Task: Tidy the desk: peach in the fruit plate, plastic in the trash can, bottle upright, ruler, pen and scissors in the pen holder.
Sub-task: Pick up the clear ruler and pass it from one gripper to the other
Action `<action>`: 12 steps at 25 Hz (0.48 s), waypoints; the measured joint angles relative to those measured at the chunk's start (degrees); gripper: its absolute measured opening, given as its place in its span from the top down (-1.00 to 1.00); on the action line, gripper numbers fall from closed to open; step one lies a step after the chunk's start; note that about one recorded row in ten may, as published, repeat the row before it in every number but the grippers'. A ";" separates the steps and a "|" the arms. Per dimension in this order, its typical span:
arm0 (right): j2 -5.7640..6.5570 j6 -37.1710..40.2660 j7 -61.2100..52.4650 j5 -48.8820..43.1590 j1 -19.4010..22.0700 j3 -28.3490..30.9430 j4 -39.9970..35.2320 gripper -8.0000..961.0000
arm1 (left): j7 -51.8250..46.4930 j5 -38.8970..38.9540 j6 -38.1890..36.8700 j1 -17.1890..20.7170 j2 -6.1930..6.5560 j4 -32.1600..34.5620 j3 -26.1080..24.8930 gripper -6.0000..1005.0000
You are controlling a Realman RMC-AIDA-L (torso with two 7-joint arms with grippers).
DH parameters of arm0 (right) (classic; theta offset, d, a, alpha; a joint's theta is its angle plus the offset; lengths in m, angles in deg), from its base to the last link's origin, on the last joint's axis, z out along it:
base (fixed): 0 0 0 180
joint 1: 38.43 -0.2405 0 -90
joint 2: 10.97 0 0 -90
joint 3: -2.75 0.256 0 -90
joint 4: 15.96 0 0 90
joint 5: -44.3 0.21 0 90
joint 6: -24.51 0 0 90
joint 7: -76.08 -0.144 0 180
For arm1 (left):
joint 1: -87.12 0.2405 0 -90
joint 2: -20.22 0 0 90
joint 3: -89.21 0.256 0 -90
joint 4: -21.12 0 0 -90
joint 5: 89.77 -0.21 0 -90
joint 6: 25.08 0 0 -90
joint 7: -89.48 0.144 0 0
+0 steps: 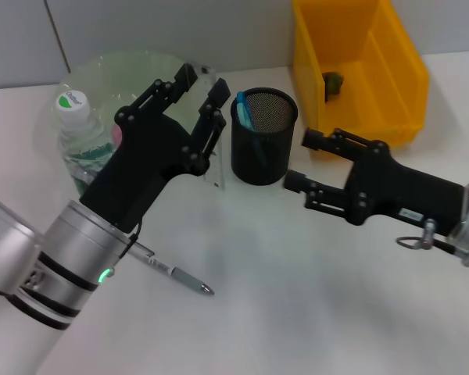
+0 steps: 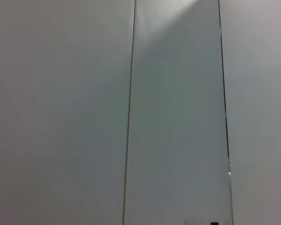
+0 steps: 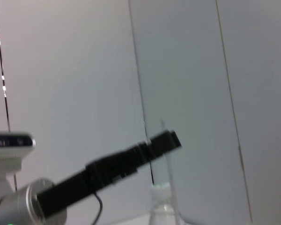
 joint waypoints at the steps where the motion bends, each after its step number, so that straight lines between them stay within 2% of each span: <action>1: 0.00 -0.16 1.17 0.28 -0.64 0.07 1.26 -0.55 | 0.00 0.00 0.00 0.00 0.00 0.00 0.00 0.15; 4: -0.02 -1.12 4.68 0.51 -3.75 0.49 5.93 -0.55 | 3.53 3.74 0.72 -0.31 -0.01 1.22 2.85 0.14; 12: -0.23 -5.03 13.21 4.64 -8.09 0.67 15.02 -0.55 | 5.76 5.46 1.06 -0.03 -0.01 2.40 3.69 0.14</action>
